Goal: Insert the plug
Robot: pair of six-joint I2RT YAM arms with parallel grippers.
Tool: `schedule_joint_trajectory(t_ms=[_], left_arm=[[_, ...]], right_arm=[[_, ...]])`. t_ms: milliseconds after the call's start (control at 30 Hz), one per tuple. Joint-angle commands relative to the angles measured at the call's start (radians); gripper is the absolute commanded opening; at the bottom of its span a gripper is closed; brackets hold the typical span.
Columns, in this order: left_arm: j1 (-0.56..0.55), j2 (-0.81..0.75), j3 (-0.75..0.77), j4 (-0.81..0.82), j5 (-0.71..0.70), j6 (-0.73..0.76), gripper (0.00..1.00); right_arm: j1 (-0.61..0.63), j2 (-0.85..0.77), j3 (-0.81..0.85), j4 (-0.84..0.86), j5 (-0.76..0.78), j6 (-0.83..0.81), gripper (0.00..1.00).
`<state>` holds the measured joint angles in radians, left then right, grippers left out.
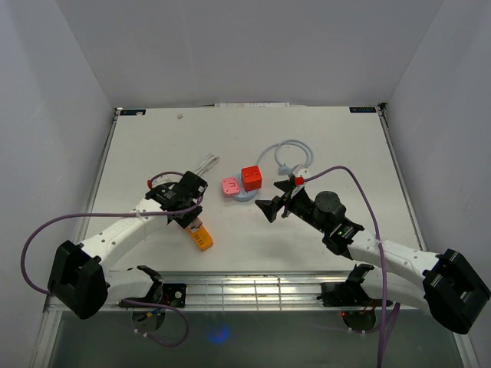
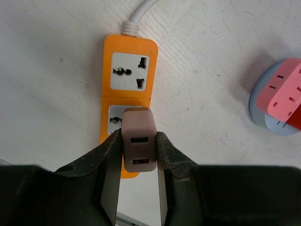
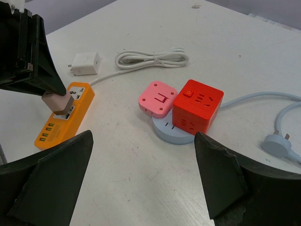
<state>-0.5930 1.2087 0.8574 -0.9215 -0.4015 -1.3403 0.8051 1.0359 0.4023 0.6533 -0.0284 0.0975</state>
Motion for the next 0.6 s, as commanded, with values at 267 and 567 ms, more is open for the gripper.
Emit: schedule_joint_trajectory(t_ms=[267,567], left_arm=[[-0.004,0.063,0.017,-0.016,-0.007,0.104,0.0],[-0.004,0.115,0.019,-0.016,0.021,0.113,0.0]], right_arm=[[-0.004,0.003,0.009,0.031,0.016,0.001,0.93],[-0.004,0.0,0.009,0.032,0.016,0.001,0.93]])
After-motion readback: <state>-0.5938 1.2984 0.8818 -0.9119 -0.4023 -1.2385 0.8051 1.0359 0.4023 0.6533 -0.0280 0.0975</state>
